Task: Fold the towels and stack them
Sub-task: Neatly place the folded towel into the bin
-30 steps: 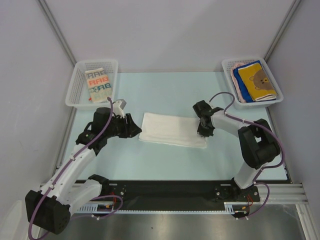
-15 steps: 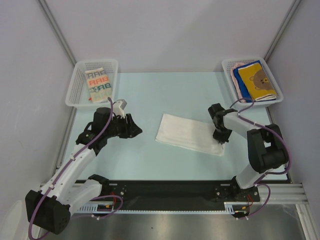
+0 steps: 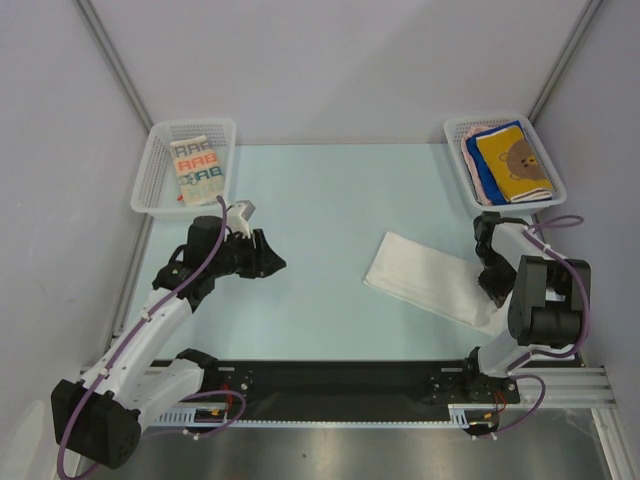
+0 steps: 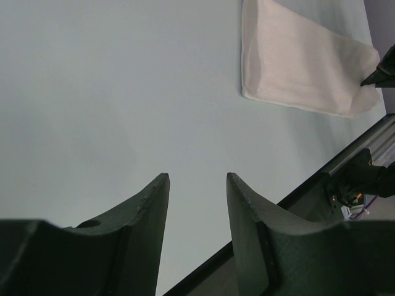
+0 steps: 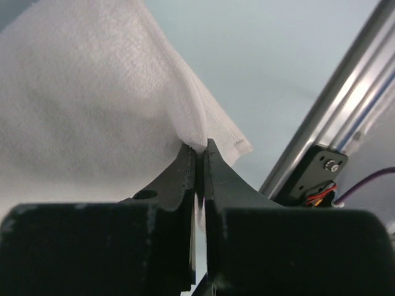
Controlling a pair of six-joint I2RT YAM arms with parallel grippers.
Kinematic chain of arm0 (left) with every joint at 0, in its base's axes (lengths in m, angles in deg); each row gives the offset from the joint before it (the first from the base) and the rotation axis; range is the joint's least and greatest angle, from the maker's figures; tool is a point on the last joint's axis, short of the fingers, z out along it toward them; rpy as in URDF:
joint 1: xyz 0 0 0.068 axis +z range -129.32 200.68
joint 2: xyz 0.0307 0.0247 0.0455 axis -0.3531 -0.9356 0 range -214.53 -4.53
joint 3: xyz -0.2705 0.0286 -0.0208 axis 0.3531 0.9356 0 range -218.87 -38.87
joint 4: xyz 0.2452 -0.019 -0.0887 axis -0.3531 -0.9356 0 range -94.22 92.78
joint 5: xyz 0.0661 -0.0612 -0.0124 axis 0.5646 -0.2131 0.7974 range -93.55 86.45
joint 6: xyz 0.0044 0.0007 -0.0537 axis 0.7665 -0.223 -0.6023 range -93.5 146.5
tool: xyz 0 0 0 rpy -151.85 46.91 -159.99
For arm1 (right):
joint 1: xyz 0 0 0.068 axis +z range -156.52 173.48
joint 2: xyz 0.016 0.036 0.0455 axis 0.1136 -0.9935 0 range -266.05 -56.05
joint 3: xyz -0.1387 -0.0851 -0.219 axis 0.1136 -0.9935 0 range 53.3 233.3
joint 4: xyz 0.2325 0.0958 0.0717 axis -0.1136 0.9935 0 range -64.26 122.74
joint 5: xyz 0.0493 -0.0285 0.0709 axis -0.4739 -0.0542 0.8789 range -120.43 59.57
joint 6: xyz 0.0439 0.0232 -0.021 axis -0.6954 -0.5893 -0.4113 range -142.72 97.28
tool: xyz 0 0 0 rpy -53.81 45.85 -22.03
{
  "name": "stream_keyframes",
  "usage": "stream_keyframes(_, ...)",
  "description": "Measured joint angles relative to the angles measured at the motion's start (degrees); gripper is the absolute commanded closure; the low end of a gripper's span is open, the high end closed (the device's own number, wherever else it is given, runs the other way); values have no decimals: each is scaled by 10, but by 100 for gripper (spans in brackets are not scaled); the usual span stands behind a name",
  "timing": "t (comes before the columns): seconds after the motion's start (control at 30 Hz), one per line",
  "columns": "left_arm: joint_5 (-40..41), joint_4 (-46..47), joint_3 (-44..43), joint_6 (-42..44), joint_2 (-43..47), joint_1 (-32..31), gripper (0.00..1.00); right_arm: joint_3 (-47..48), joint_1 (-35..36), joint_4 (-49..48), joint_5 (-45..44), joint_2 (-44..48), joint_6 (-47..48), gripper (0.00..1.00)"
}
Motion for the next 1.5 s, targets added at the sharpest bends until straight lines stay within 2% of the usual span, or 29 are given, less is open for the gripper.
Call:
stream_keyframes(0.03, 0, 0, 1, 0, 0, 0, 52, 0, -13, 7, -5, 0, -2, 98)
stream_keyframes(0.1, -2, 1, 2, 0, 0, 0, 52, 3, -38, 20, -11, 0, -4, 77)
stream_keyframes(0.17, -2, 2, 2, 0, 0, 0, 52, 6, -59, 30, -12, 0, -9, 47)
stream_keyframes(0.23, -2, 2, 2, 0, 2, 0, 52, 14, -74, 41, -16, 1, -10, 42)
stream_keyframes(0.33, -2, 3, 2, 0, 5, 0, 51, 29, -78, 61, -22, 12, -17, 1)
stream_keyframes(0.53, -2, 4, 2, 0, 10, 0, 51, 73, -54, 81, -20, 86, -7, 0)
stream_keyframes(0.57, -2, 4, 2, 0, 11, 0, 51, 80, -38, 77, -15, 101, -6, 3)
stream_keyframes(0.63, -2, 4, 2, 0, 12, 0, 51, 88, 15, 61, -9, 126, -2, 10)
stream_keyframes(0.7, -2, 4, 2, 0, 12, 0, 50, 104, 105, 41, 1, 131, -7, 12)
stream_keyframes(0.77, -1, 3, 2, 0, 12, 0, 50, 147, 185, 31, 14, 95, -18, 16)
stream_keyframes(0.87, 3, 3, 2, 0, 14, 0, 50, 254, 261, 26, 21, -25, -36, 17)
stream_keyframes(0.93, 5, 3, 2, 0, 15, 0, 50, 316, 294, 13, 23, -102, -43, 20)
stream_keyframes(1.0, 8, 3, 2, 0, 16, 0, 50, 364, 324, 9, 26, -168, -50, 28)
stream_keyframes(1.1, 12, 2, 2, 0, 17, 0, 50, 399, 354, 5, 45, -229, -60, 36)
stream_keyframes(1.23, 16, 2, 2, 0, 17, 0, 50, 400, 358, 2, 62, -265, -73, 46)
stream_keyframes(1.5, 16, 2, 2, 0, 17, 0, 50, 388, 367, 3, 68, -268, -93, 46)
